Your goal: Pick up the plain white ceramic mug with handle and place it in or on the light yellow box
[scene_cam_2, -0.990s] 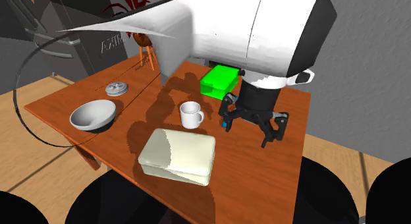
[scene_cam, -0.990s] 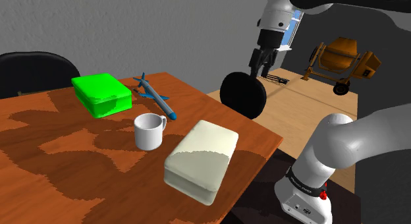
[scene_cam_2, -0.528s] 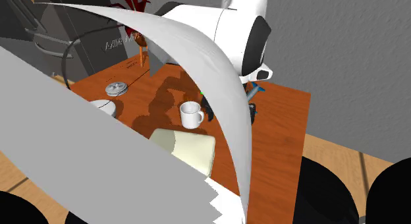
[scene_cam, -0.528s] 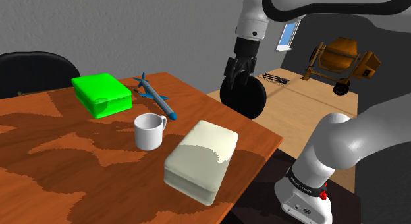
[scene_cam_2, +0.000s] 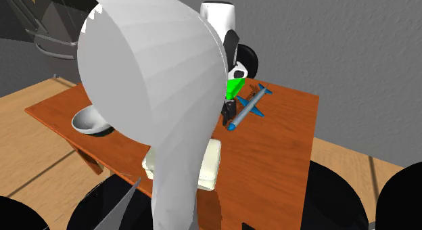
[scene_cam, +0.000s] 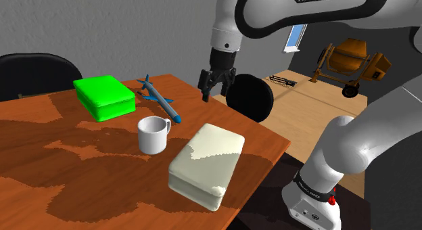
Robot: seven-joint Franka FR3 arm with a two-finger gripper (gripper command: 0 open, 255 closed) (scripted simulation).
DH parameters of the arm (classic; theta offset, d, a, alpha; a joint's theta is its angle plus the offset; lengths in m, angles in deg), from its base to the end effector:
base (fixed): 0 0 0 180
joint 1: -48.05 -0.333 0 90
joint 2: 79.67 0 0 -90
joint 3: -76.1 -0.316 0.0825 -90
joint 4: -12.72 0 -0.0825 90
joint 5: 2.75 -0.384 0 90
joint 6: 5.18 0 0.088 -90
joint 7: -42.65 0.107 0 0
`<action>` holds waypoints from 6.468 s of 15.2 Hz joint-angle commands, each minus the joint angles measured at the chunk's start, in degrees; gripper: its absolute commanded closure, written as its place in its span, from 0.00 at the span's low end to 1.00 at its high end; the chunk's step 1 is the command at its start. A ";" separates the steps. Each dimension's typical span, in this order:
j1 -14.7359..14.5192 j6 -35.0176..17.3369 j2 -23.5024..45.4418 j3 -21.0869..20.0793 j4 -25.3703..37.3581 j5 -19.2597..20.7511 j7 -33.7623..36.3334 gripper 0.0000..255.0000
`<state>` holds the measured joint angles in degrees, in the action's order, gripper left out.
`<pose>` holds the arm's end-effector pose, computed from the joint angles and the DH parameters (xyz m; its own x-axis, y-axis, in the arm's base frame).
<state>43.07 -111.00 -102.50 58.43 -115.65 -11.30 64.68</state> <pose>0.3952 0.1906 0.5170 0.9984 -0.0539 -0.0188 -0.0543 -0.9983 -0.0195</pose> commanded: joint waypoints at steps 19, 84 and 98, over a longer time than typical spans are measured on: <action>-8.83 -9.23 43.42 -10.22 32.95 20.71 27.18 0.00; -6.04 5.35 25.68 -11.85 32.10 11.55 23.10 1.00; -8.42 7.01 -4.40 -7.74 6.36 -1.47 17.20 1.00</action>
<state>34.93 -103.79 -105.95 50.68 -108.19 -12.37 81.83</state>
